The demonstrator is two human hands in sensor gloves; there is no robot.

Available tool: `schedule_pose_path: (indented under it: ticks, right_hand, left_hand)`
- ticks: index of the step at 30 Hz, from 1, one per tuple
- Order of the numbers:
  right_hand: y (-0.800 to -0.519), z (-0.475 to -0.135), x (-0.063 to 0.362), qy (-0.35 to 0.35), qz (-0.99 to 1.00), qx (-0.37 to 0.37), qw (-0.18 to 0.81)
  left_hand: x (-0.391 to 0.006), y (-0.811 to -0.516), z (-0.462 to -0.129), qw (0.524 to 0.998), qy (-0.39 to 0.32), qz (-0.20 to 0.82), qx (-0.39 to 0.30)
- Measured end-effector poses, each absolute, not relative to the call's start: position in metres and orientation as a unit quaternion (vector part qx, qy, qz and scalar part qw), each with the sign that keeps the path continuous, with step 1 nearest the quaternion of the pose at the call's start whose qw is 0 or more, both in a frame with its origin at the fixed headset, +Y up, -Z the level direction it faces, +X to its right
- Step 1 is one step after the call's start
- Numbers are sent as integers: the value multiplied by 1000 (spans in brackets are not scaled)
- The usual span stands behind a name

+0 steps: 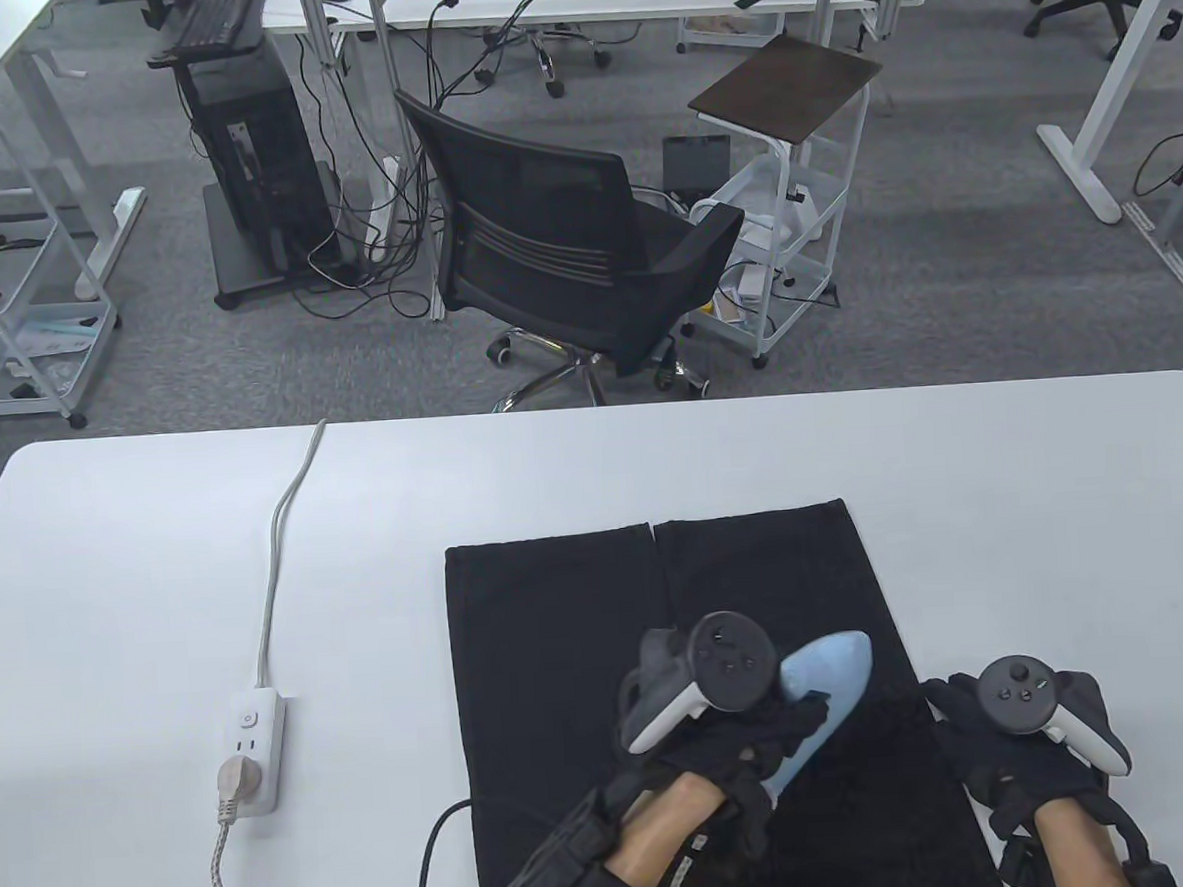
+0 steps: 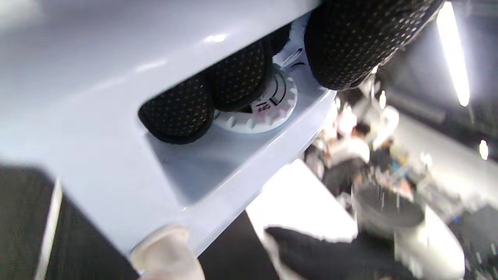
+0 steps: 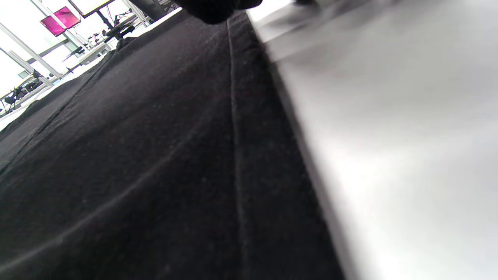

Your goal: Iron trousers with electric iron on table

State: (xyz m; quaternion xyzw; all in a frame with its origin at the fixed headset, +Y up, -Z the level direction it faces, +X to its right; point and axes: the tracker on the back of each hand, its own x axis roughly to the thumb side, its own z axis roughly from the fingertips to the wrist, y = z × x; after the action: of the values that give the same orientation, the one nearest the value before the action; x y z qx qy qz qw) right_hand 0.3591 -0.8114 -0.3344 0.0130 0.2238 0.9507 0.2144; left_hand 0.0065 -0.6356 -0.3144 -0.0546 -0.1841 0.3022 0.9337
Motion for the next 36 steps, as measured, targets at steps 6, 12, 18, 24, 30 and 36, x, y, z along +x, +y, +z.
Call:
schedule_pose_path:
  ticks: [6,12,18,24,30,36]
  right_hand:
    - [-809,-332,354,230,948,25,218]
    - [-806,-334,350,217,944,38,247]
    - [-807,-335,348,214,944,46,248]
    - [-807,-336,347,218,940,55,257]
    - [-806,-334,348,227,937,59,261]
    - [-806,-335,348,230,935,59,264]
  left_hand:
    - [-101,-586,-296,937,-108,318,92]
    - [-206,-595,-303,917,-15,352,190]
    - [-251,-647,-332,917,48,339,205]
    - [-265,-709,-366,898,104,403,144]
    - [-276,-742,-378,906,141,375,138]
    - [-290,-768,-370,898,171,385,126]
